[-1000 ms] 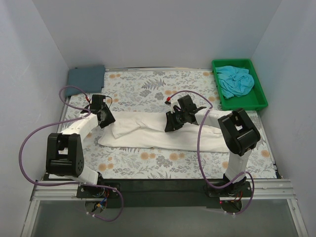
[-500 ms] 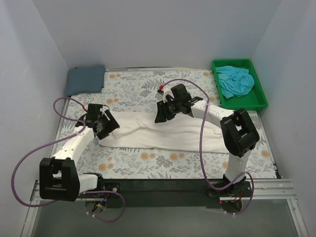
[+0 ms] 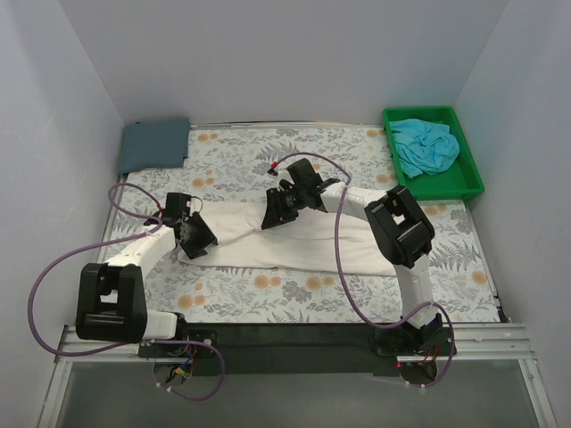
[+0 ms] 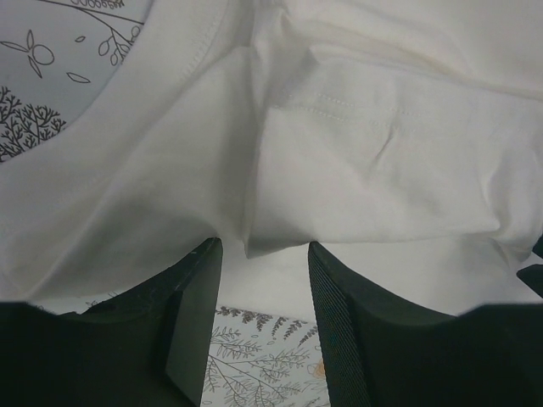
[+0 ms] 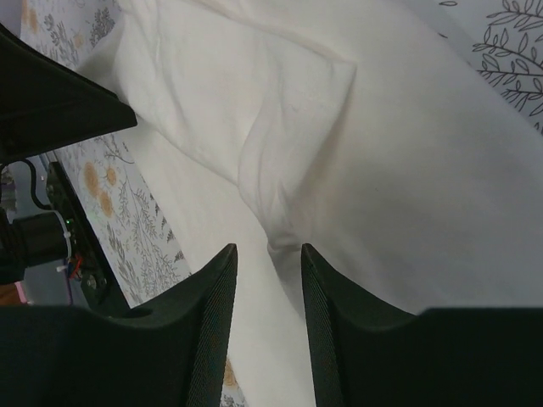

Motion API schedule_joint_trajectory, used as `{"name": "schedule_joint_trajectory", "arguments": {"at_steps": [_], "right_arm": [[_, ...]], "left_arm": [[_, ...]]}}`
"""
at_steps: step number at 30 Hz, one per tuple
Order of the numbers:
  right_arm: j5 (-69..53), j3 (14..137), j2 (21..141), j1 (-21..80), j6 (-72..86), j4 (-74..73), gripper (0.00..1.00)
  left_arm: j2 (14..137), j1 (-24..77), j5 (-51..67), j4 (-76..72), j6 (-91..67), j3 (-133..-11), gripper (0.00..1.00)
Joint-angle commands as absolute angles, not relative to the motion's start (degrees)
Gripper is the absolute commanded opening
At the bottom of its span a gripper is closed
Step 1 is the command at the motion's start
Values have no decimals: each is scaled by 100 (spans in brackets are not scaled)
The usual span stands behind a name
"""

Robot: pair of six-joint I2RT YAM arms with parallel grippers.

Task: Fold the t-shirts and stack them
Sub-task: Fold the tshirt

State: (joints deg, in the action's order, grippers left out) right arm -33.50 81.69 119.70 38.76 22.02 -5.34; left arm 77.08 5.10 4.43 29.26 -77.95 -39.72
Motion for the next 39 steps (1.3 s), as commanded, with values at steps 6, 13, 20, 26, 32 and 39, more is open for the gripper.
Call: {"name": "schedule_joint_trajectory", "arguments": {"at_steps": [6, 13, 20, 26, 32, 39], "right_arm": [[-3638, 8262, 12120, 3902, 2470, -53, 31], [-3744, 8332, 12243, 3911, 2470, 105, 21], [-3621, 7911, 12050, 3850, 2320, 88, 1], [-3586, 7401, 11830, 3674, 2215, 105, 1], [-3542, 7286, 11777, 3647, 2110, 88, 2], [-3341, 7567, 11374, 3612, 1671, -552, 32]], "left_arm": [[7813, 536, 598, 2733, -7901, -4131, 39], [7849, 527, 510, 2786, -7866, -4140, 27], [7901, 527, 115, 3102, -7831, -4166, 0], [7954, 519, -272, 3428, -7875, -4184, 0], [8095, 501, -404, 3595, -7919, -4236, 0], [7876, 501, -334, 3831, -7770, -4587, 28]]}}
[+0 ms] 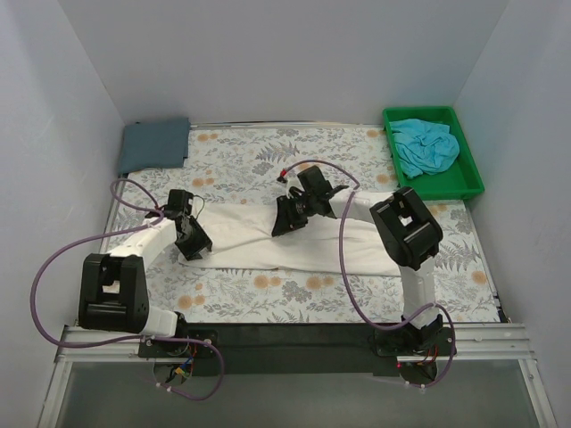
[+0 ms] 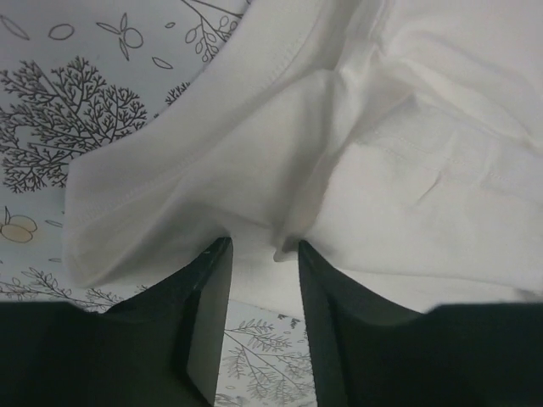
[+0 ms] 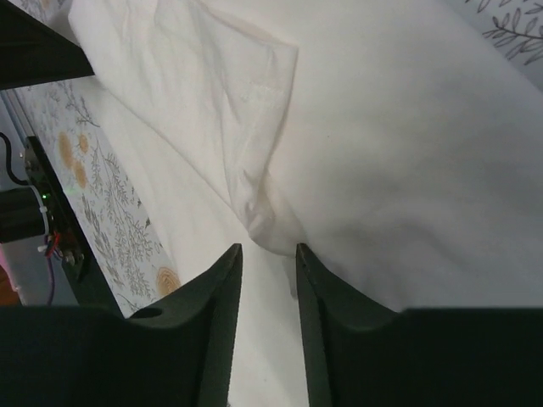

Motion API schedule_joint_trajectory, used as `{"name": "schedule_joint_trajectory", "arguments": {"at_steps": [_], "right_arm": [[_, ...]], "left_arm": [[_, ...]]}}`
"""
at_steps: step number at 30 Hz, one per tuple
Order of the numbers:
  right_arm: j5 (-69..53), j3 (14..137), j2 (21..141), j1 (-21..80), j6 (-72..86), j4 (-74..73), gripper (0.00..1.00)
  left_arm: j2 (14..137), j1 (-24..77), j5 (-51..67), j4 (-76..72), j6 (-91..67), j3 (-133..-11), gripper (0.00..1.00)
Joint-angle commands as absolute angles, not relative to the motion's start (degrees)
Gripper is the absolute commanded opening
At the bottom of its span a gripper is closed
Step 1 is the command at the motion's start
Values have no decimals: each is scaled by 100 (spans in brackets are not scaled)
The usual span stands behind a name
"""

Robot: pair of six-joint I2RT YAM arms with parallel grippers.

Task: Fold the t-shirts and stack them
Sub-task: Fold the tshirt

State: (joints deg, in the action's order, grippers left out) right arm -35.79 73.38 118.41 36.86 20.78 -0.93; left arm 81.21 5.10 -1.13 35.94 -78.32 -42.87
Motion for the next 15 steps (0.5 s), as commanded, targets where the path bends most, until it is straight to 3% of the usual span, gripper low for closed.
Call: {"name": "schedule_joint_trajectory", "arguments": {"at_steps": [1, 5, 12, 15], "right_arm": [[-3244, 7602, 11190, 3604, 1574, -693, 34], [-2516, 7585, 10654, 3481, 968, -1580, 43], [-363, 6707, 9669, 2743, 387, -2811, 46], [-176, 6294, 9309, 2129, 457, -2892, 47]], "left_arm": [[7744, 501, -290, 3867, -7761, -4640, 39], [7472, 501, -220, 4104, -7831, -4913, 59], [7496, 737, -9, 4140, -8006, -5571, 69], [7838, 1027, -17, 4000, -8120, -5792, 69]]}}
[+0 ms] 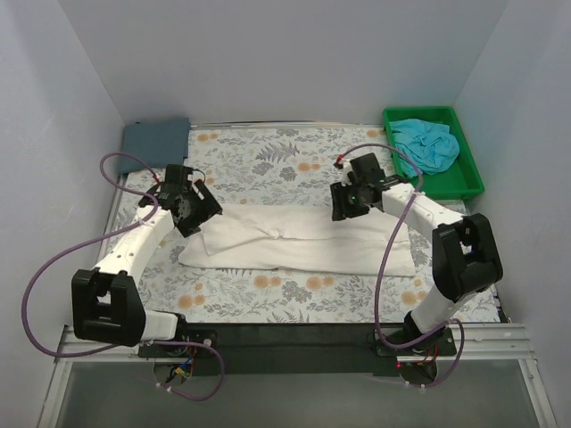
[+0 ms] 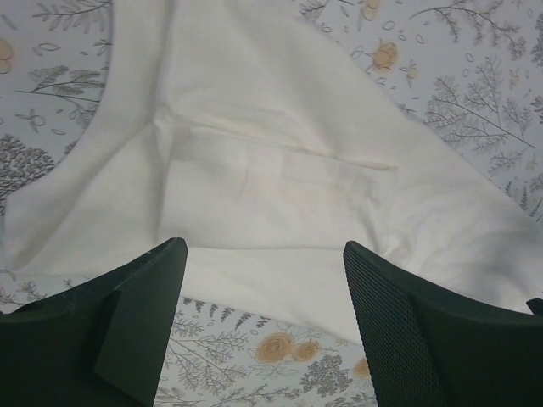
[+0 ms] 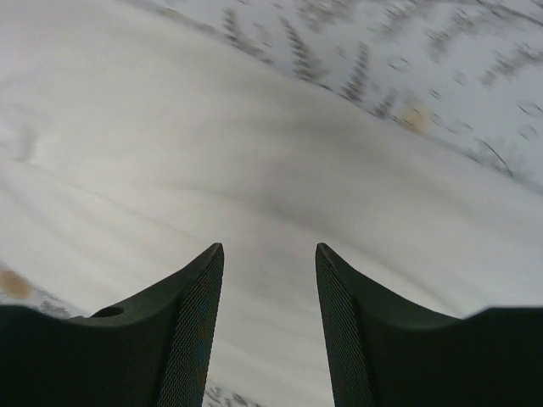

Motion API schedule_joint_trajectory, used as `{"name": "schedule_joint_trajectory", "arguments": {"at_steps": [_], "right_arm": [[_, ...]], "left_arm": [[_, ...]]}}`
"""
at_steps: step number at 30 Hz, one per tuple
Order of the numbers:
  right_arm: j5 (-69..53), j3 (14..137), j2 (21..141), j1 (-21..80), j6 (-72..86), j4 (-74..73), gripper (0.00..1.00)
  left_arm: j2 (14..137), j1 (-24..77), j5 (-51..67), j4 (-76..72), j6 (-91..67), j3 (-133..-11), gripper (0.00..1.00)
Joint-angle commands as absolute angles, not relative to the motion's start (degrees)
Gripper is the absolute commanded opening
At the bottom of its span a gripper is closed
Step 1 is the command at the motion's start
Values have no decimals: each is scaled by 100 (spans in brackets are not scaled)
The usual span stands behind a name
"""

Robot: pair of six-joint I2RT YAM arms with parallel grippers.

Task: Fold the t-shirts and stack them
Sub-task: Fold the tshirt

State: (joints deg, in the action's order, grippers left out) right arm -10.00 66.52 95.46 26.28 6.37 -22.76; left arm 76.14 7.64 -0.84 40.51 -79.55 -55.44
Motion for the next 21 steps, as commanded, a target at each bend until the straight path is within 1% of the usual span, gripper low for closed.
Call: {"name": "schedule_joint_trajectory", "arguments": {"at_steps": [1, 6, 9, 12, 13, 16, 17, 21], "right_arm": [[-176, 6215, 9168, 1849, 509, -2900, 47], [-123, 5740, 9105, 1223, 755, -2892, 47], [-158, 5564, 9228, 1046, 993, -2892, 47], [-123, 5476, 9334, 1011, 1055, -2944, 47], [-97, 5432, 9351, 1011, 1063, -2979, 47], [-70, 5116, 9352, 1002, 1142, -3015, 47], [-105, 5020, 9334, 1011, 1169, -3015, 47], [-448, 4457, 9098, 1133, 1309, -3102, 47]], "left_arm": [[7927, 1098, -9, 3956, -8147, -5844, 70], [8787, 1283, -9, 3552, -8340, -5898, 69], [9148, 1283, -140, 3446, -8358, -5941, 68], [9588, 1248, -290, 3331, -8341, -5994, 65], [9815, 1231, -377, 3322, -8306, -6020, 63], [10238, 1108, -492, 3305, -8227, -6283, 61], [10544, 1081, -527, 3296, -8140, -6406, 61], [11432, 1037, -835, 3427, -7893, -7205, 62]]}}
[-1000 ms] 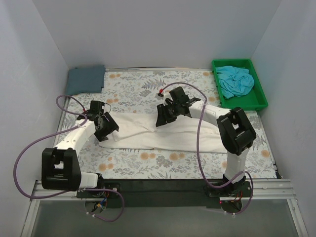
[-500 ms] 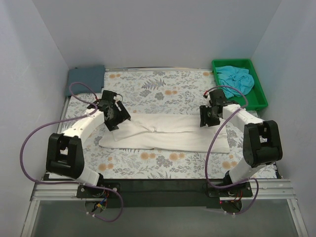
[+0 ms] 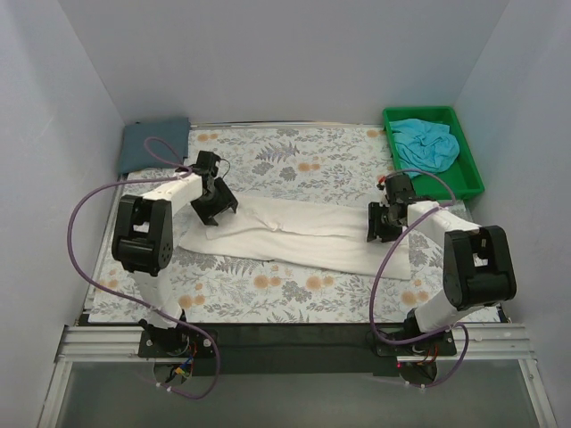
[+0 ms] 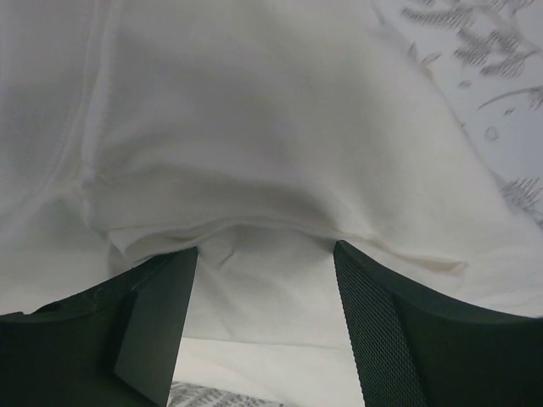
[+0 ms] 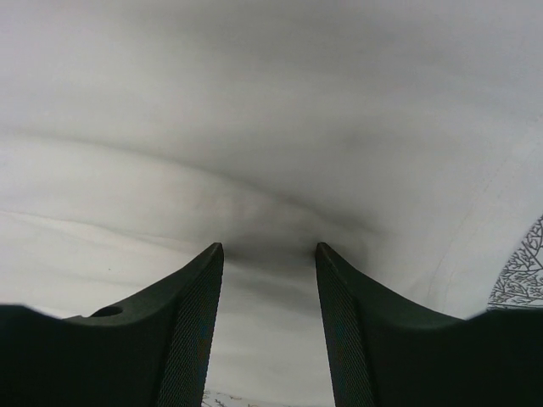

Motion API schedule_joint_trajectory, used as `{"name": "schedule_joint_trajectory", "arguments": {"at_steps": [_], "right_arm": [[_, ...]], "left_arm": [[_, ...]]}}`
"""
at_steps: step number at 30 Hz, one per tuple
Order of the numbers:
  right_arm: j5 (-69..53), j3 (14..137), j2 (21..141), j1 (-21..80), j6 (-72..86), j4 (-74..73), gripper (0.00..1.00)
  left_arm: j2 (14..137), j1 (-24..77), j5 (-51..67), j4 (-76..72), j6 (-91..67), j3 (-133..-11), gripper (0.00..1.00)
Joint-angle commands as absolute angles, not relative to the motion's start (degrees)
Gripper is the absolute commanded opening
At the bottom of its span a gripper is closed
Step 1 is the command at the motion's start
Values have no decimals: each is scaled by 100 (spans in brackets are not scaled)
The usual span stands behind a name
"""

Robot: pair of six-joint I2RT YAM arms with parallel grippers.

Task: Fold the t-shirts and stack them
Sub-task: Fold the tshirt

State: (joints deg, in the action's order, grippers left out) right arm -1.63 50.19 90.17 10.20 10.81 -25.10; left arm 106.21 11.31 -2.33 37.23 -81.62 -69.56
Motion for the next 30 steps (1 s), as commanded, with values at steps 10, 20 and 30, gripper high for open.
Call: {"name": "schedule_joint_trajectory", "arguments": {"at_steps": [10, 20, 30], "right_arm": [[-1142, 3612, 8447, 3433, 1827, -3682, 47], [-722, 5123, 8165, 4772, 1899, -4552, 47], [-290, 5748, 8392, 5018, 1187, -4676, 43]], "left_arm": [[14050, 1098, -809, 3639, -6349, -11045, 68], [14293, 1310, -387, 2962, -5906, -12209, 72], [12035, 1432, -931, 2856, -6423, -10417, 75]]}}
